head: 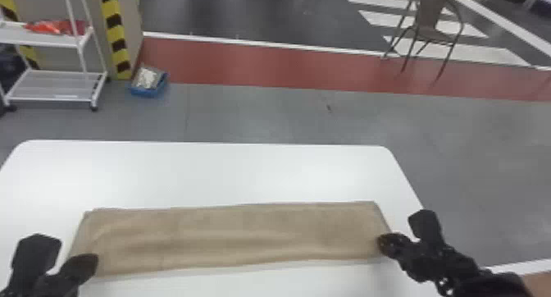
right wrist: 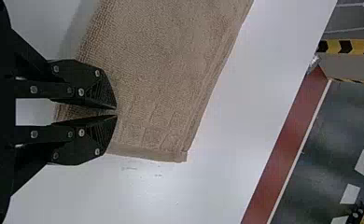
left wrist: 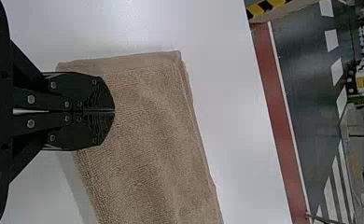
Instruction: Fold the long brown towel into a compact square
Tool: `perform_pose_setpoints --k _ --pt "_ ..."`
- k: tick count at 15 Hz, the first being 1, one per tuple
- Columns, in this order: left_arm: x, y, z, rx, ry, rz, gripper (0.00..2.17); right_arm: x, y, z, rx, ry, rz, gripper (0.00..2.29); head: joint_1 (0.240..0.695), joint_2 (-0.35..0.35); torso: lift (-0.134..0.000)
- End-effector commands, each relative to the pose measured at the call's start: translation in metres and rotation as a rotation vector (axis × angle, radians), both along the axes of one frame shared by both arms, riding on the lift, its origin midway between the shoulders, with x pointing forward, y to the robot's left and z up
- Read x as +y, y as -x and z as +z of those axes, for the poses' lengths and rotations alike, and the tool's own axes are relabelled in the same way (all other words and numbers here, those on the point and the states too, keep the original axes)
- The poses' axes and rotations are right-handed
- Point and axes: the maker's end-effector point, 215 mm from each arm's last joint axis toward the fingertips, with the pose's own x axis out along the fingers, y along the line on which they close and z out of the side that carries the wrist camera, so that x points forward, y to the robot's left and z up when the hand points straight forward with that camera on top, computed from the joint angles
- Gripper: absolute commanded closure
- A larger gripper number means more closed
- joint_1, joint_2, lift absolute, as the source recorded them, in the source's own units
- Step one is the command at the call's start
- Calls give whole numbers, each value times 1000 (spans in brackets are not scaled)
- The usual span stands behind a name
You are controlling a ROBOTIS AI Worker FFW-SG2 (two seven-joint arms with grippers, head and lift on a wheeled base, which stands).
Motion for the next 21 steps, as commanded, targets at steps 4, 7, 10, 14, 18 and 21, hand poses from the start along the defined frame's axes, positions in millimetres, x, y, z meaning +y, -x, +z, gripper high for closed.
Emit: perform_pose_setpoints --k 4,7,10,14,18,21 --pt "10 10 -4 10 -4 16 1332 0 -6 6 -11 1 3 967 695 -225 0" --pt "11 10 1 2 -2 15 1332 0 -4 4 -6 1 3 967 695 -218 0" --pt "9 10 2 1 1 14 1332 -1 4 -1 5 -8 -1 967 695 -219 0" --pt "4 7 7 -3 5 6 1332 1 20 -5 15 -13 -3 967 695 -226 0" --pt "6 8 6 0 3 7 1332 -1 22 1 16 -12 -15 967 695 -232 0" --pt "7 7 15 -14 18 15 1166 -6 13 19 -35 -13 -30 957 695 -234 0"
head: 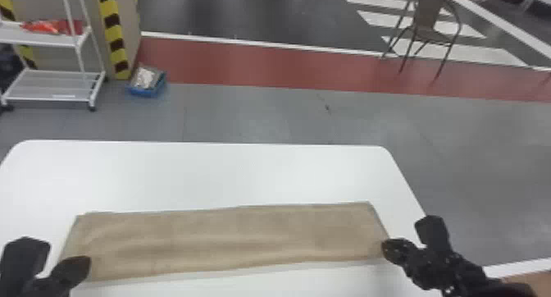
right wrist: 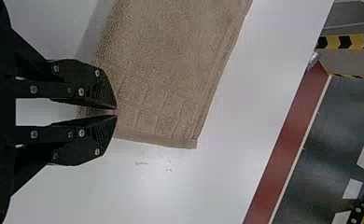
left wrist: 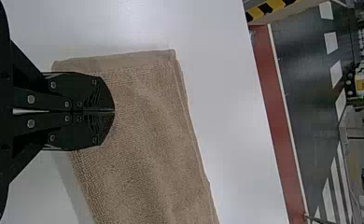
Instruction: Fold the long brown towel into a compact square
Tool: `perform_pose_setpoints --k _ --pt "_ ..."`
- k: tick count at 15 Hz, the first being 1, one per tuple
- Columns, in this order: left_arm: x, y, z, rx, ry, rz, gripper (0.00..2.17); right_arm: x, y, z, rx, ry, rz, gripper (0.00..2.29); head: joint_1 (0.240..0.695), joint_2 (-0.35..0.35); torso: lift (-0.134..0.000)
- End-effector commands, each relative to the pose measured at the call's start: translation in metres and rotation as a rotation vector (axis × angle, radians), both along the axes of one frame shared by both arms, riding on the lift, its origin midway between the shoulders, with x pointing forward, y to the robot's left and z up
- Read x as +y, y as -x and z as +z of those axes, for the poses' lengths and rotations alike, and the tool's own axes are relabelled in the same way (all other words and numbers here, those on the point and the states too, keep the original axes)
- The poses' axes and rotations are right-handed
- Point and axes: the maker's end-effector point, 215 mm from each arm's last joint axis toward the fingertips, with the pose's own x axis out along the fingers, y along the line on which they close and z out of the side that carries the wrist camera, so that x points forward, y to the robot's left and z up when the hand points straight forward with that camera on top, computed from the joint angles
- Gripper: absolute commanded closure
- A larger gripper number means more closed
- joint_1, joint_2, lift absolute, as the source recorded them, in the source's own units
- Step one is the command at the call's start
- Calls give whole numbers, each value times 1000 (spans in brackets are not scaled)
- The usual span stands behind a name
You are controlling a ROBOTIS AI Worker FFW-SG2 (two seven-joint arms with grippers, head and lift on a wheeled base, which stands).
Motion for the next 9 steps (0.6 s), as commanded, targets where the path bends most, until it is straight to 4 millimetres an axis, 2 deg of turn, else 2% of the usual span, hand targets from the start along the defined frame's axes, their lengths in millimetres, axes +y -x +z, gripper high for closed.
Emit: perform_pose_setpoints --k 1,2,3,7,9 --pt "4 -2 16 -23 44 24 731 -4 -11 23 -67 -10 -17 886 695 -235 0" --pt "9 -3 24 -36 81 40 387 -4 -16 33 -109 -36 -22 512 695 -235 0" --pt "13 -5 31 -46 123 63 248 -6 -18 44 -155 -50 -20 323 695 -235 0" --pt "28 -15 42 -66 172 109 191 -9 -15 45 -178 -65 -27 73 695 -211 0" --pt "27 -13 29 9 213 124 140 -10 -16 46 -186 -61 -25 73 695 -206 0"
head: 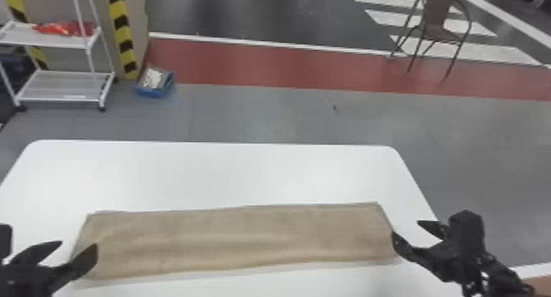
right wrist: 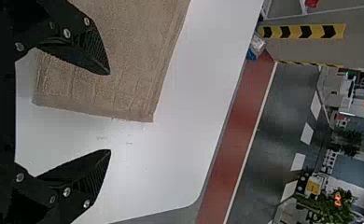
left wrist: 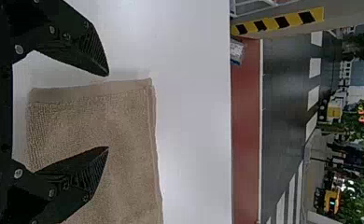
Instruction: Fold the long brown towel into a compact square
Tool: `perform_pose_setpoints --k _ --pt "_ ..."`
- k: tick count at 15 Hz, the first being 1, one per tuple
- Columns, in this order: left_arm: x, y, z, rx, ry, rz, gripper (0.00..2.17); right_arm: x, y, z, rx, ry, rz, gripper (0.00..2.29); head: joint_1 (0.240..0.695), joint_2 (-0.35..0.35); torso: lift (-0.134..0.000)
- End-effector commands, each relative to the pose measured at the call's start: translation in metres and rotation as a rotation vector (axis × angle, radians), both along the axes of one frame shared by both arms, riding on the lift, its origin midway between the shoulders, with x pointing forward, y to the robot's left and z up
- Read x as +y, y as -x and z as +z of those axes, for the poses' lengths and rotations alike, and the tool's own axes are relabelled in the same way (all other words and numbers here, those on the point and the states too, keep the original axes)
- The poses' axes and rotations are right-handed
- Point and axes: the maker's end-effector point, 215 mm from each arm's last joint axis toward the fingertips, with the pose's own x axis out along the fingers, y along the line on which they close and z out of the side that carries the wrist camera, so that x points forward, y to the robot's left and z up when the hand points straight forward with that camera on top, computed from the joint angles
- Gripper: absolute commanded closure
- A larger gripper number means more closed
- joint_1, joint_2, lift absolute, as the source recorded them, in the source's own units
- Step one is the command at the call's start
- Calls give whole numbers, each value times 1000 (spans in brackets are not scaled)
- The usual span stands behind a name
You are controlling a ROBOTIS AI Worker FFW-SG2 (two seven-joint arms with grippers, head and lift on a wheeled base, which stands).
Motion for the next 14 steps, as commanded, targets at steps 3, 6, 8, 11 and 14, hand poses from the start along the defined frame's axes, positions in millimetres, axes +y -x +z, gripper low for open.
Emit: perform_pose_setpoints --k 3,6,8,11,14 --pt "7 -18 -22 73 47 39 137 3 -2 1 -12 2 7 87 695 -203 0" --pt "3 -22 -32 113 79 46 157 4 -4 5 -28 8 14 90 695 -190 0" --pt "-3 -19 -40 174 92 44 218 2 -5 7 -35 15 17 90 695 -192 0" --pt "-5 -30 -43 191 74 36 282 1 -5 8 -41 19 21 90 695 -202 0" --pt "-3 -37 -51 225 59 30 461 3 -7 11 -55 25 30 90 695 -203 0"
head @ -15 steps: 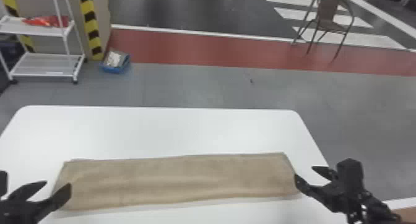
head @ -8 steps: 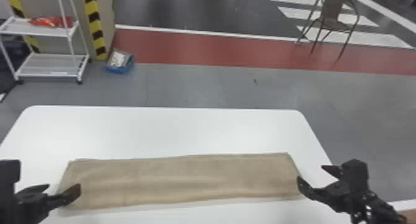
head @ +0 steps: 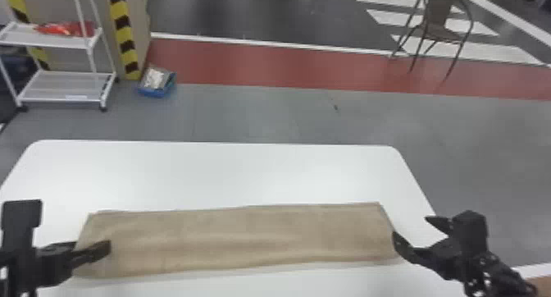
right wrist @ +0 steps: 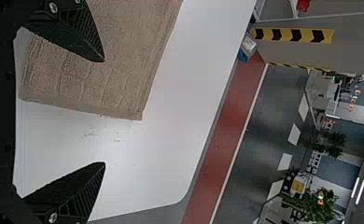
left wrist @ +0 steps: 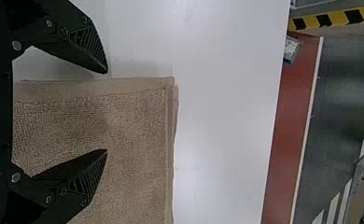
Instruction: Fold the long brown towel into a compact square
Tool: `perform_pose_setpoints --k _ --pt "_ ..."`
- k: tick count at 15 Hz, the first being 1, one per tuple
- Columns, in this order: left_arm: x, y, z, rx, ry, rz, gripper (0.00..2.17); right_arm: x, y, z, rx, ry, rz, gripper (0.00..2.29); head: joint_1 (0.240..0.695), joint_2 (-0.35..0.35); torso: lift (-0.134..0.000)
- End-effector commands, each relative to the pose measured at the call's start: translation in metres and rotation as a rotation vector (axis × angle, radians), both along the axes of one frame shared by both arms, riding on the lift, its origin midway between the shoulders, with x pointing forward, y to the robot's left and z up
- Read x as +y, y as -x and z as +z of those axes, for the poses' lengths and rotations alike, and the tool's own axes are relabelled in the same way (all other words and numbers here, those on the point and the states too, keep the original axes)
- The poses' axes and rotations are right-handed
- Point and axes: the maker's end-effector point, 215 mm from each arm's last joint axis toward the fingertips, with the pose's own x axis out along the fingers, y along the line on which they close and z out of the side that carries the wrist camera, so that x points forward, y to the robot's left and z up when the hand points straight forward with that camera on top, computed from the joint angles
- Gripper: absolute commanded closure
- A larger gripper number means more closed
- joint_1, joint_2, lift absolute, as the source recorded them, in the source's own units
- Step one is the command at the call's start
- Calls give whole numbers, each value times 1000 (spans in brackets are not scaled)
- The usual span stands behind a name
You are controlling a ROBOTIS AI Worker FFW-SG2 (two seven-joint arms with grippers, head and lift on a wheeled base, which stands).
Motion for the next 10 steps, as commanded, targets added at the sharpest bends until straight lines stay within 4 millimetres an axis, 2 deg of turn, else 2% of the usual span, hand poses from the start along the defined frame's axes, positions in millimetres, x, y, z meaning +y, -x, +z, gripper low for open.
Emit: perform_pose_setpoints --k 1,3,5,6,7,8,10 --pt "0 0 -5 22 -16 -13 569 -1 -1 2 -8 4 2 90 695 -200 0" --pt "1 6 -10 44 -46 -27 724 -3 0 4 -10 6 1 90 695 -199 0" --pt "2 6 -10 47 -58 -34 731 -3 -1 5 -14 8 3 90 695 -202 0" --pt "3 9 -12 55 -66 -37 890 -3 -1 5 -14 8 3 90 695 -202 0" --pt "2 13 -13 65 -64 -37 1204 -2 0 4 -13 7 3 90 695 -202 0" --pt "0 14 -7 63 -62 -40 1332 -2 1 3 -11 7 3 90 695 -201 0" --pt "-6 24 6 73 -53 -50 1332 -2 0 4 -13 9 6 90 695 -204 0"
